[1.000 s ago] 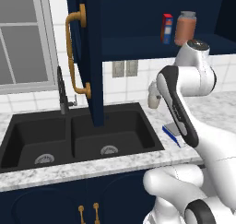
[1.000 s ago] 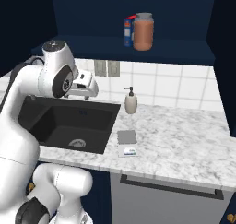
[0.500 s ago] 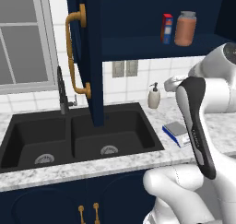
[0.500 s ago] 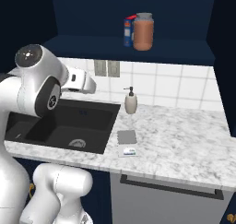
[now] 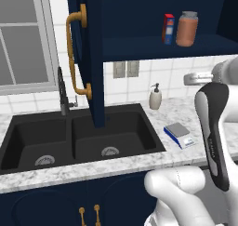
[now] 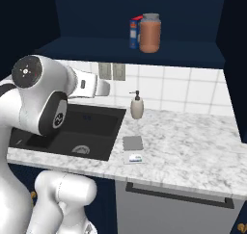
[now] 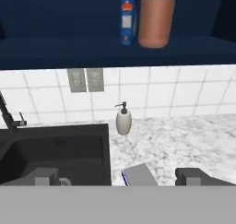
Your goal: Pick the honey bottle and place it on the digital scale for weighing, and close the cabinet.
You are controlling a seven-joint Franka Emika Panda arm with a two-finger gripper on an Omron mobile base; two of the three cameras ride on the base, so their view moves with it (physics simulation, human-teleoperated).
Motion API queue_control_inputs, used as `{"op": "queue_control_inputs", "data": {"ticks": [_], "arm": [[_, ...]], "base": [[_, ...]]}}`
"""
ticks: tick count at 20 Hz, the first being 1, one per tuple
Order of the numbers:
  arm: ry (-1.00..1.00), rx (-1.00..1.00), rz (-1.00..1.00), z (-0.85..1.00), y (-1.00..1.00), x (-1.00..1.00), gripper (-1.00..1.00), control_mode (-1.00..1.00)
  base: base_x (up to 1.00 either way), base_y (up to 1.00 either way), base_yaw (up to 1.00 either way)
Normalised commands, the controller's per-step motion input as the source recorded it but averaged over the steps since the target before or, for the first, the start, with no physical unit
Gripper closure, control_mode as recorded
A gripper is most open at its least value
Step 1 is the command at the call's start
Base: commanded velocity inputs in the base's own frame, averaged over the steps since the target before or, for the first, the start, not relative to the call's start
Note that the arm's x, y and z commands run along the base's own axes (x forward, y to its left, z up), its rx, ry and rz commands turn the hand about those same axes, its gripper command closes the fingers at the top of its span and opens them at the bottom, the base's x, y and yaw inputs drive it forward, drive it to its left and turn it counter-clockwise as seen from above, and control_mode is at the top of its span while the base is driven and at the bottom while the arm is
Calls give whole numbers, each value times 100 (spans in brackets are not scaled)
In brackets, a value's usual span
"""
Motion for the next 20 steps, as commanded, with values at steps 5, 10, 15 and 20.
{"op": "queue_control_inputs", "data": {"ticks": [5, 10, 15, 20], "arm": [[-7, 0, -3, 0, -30, 0, -100, -100], [-5, 0, 0, 22, -15, 1, -100, -100], [-16, 0, 0, 56, -9, 0, -100, -100], [-29, 0, 0, 47, -1, -16, -100, -100]], "base": [[0, 0, 0], [0, 0, 0], [0, 0, 0], [0, 0, 0]]}}
